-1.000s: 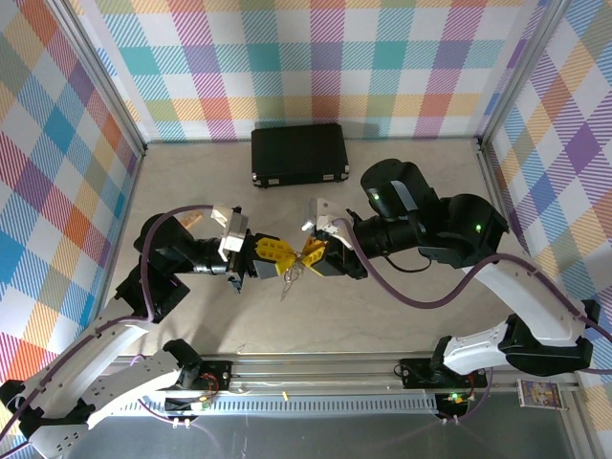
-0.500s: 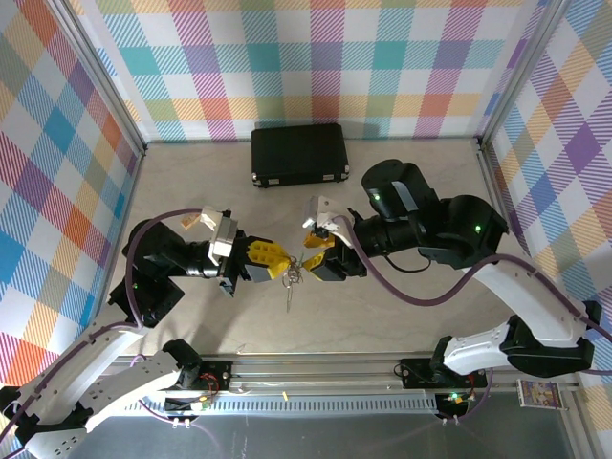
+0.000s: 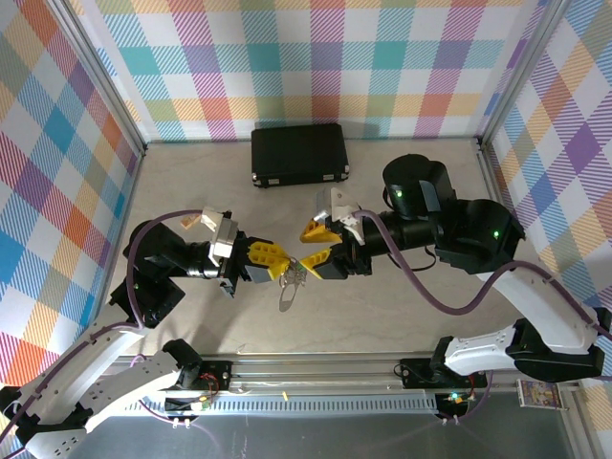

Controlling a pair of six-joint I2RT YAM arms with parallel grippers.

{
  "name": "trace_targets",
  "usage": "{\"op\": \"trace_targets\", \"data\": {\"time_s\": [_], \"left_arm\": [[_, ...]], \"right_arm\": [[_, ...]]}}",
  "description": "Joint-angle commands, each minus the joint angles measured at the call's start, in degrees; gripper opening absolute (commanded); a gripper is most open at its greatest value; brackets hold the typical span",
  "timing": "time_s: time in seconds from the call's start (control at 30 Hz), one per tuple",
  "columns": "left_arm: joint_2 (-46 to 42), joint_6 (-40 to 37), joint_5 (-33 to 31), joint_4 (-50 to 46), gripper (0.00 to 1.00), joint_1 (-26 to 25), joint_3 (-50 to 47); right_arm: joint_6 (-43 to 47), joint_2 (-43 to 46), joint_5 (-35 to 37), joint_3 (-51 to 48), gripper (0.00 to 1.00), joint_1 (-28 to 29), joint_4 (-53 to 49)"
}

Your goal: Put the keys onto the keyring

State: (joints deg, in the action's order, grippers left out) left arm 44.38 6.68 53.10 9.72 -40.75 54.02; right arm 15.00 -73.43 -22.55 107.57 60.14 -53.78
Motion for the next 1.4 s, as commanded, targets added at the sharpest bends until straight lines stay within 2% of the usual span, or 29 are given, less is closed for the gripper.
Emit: {"op": "trace_targets", "data": {"time_s": [0.0, 0.57, 0.73, 0.93, 1.07, 1.13, 1.23, 1.37], "left_arm": [[-0.7, 0.7, 0.4, 3.6, 0.0, -0.5, -0.7], [-1.4, -0.5, -1.4, 1.4, 0.0, -0.6, -0.7], [-1.3, -0.4, -1.4, 1.5, 0.0, -0.5, -0.8], [-1.3, -1.1, -1.5, 0.3, 0.0, -0.5, -0.8], [-1.1, -7.0, -3.4, -8.6, 0.0, -0.5, 1.5], [-0.8, -13.3, -5.9, -17.9, 0.0, -0.5, 4.3], [0.8, -21.1, -9.1, -30.5, 0.07, -0.6, 8.4], [2.6, -24.1, -9.1, -35.2, 0.08, -0.5, 10.0]], "right_arm": [[-0.8, 0.0, -2.7, -0.5, 0.39, 0.1, 2.2], [-1.1, -3.0, -3.0, -0.6, 0.24, 0.2, -1.8], [-0.6, -3.5, -1.8, -0.6, 0.15, 0.1, -2.5], [0.4, -4.0, 0.1, -0.5, 0.0, 0.1, -3.5], [2.2, -4.3, 2.8, 0.4, 0.0, 0.3, -5.4], [4.3, -5.5, 4.7, 1.9, 0.0, 0.7, -8.4], [6.9, -7.8, 7.3, 5.0, 0.0, 1.8, -13.2], [9.4, -11.4, 10.6, 9.5, 0.0, 3.4, -18.7]]}}
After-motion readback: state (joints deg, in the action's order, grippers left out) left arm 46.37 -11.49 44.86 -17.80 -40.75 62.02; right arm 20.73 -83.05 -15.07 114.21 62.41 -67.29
